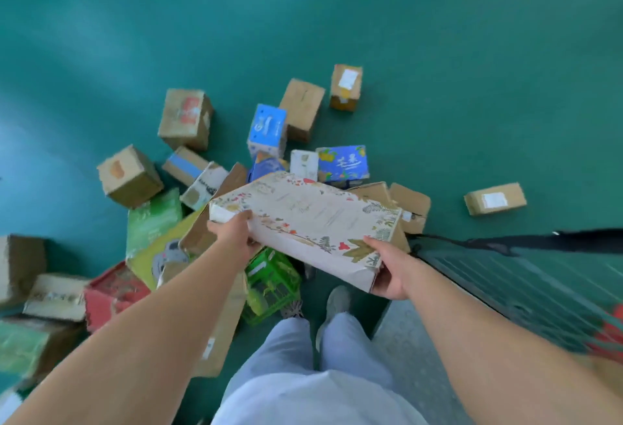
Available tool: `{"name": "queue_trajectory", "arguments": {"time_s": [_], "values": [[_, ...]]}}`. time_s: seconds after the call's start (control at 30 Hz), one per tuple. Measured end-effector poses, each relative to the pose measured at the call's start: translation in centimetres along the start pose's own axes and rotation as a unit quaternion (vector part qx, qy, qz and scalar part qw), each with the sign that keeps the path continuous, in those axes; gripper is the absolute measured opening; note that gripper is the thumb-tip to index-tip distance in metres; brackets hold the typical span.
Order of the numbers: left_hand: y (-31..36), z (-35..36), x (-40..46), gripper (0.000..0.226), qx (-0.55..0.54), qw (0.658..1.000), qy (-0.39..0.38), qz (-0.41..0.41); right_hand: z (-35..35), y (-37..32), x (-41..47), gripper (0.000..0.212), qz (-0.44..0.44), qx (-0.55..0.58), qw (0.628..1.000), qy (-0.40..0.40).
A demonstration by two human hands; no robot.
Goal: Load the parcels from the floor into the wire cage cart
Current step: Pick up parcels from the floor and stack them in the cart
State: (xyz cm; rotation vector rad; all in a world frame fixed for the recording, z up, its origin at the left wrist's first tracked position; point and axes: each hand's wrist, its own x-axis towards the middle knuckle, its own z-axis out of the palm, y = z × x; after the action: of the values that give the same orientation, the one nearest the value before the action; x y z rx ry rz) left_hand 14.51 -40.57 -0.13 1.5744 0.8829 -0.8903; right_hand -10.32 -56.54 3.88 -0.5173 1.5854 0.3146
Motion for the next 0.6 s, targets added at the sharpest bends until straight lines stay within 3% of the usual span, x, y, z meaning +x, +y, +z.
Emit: {"name": "queue_trajectory", "arguments": {"time_s": [0.17,0.3,0.43,0.6], "values": [[0.0,4.9,-5.6,0.097,0.110,0.991,-0.050,0.063,-6.5,3.9,-2.9,0.036,-0.002,0.104,0.994,-0.018],[-3.5,8.9,-9.2,0.083,0.197,0.972,-0.100,0.076,-11.8,8.6,-3.8,0.038,0.013,0.192,0.981,-0.012],[-7.6,12.2,-11.8,0.051,0.329,0.923,-0.187,0.065,-17.6,15.1,-4.7,0.042,0.009,0.264,0.964,0.015],[-16.3,15.2,-17.6,0.051,0.426,0.874,-0.222,0.077,-24.1,24.8,-6.5,0.034,-0.009,0.370,0.928,0.048]]}}
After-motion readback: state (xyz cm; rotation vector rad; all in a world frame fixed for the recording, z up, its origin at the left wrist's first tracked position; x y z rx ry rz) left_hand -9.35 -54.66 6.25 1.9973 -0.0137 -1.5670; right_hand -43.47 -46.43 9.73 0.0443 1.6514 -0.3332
